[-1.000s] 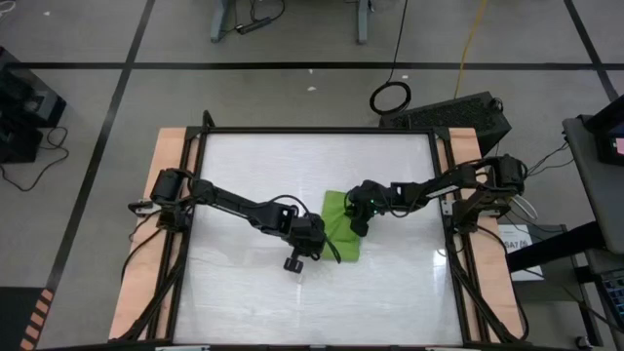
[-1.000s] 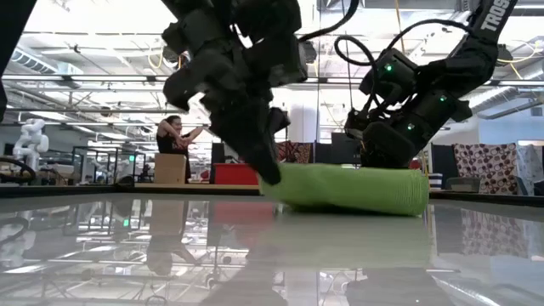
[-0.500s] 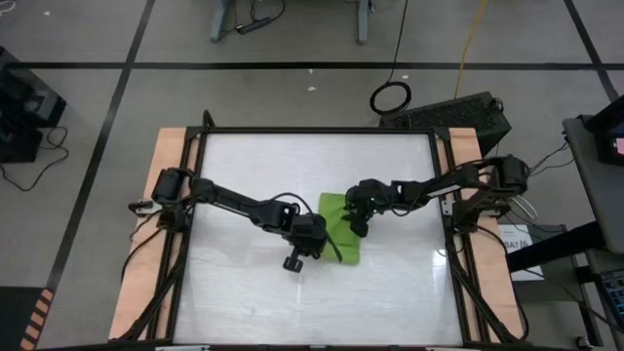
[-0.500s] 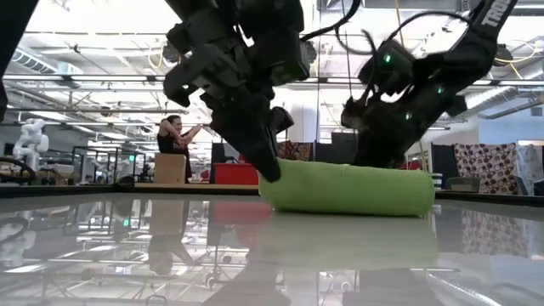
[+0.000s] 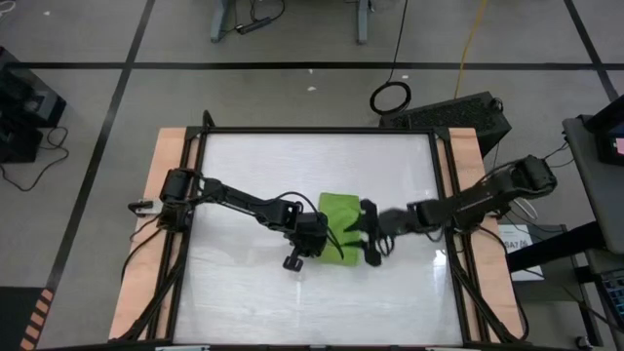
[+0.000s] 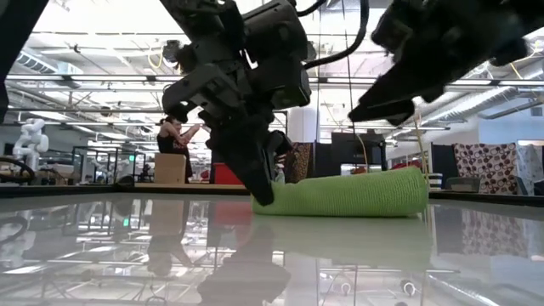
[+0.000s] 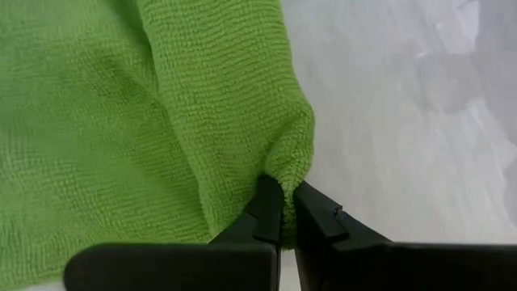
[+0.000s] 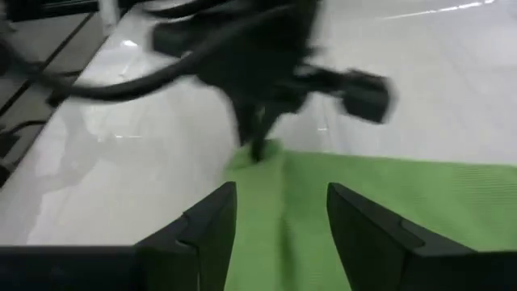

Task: Roll towel
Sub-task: Roll the green microfiber cloth

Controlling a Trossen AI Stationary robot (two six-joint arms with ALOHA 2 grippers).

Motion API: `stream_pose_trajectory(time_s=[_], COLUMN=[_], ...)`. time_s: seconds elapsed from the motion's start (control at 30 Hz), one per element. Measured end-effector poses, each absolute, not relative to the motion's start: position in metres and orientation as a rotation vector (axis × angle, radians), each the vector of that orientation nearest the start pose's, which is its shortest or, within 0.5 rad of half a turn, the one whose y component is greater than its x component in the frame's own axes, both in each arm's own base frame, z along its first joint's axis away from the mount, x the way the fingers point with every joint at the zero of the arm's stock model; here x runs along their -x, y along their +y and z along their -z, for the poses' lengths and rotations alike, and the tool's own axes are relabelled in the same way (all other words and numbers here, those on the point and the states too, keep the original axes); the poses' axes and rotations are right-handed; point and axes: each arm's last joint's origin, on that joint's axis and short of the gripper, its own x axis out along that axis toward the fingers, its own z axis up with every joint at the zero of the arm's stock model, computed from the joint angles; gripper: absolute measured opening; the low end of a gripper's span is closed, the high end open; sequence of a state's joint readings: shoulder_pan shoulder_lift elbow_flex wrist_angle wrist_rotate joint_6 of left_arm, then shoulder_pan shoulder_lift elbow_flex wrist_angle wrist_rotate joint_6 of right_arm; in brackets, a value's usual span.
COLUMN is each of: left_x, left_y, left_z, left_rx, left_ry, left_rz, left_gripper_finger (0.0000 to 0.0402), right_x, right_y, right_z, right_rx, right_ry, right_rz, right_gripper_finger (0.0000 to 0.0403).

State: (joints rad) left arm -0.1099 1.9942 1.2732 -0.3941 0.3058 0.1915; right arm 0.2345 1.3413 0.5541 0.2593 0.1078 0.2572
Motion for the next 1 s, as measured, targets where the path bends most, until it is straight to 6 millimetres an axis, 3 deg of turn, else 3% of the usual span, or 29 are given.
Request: stream_pose_trajectory(time_s=[0.17,0.33,0.73,0.87,1.0], left_x=[-0.393,-0.395,-0.394,-0.394,-0.394], left_y=[-0.048,-0.036,-0.020,-0.016,-0.011], left_z=[-0.140,-0.140,-0.140,-0.141,-0.141], left_rx=[-0.017,0.029,0.111,0.140,0.193], left_ry=[1.063,1.055,1.053,1.047,1.047], left_rz=[0.493,0.486,0.522,0.547,0.553], left_gripper_finger=[0.0015,0.0015,0.0015,0.0015,0.0015], right_x=[-0.244,-0.240,-0.244,-0.245,-0.246], right_y=[0.095,0.119,0.122,0.122,0.123], right_z=[-0.166,-0.153,-0.109,-0.095,-0.088], right_rx=[-0.116,-0.041,-0.033,-0.084,-0.170], right_ry=[0.573,0.558,0.683,0.719,0.700], right_rz=[-0.029,0.007,0.111,0.149,0.196], right_gripper_finger=[0.0185,0.0195,0.0277,0.0264,0.0203])
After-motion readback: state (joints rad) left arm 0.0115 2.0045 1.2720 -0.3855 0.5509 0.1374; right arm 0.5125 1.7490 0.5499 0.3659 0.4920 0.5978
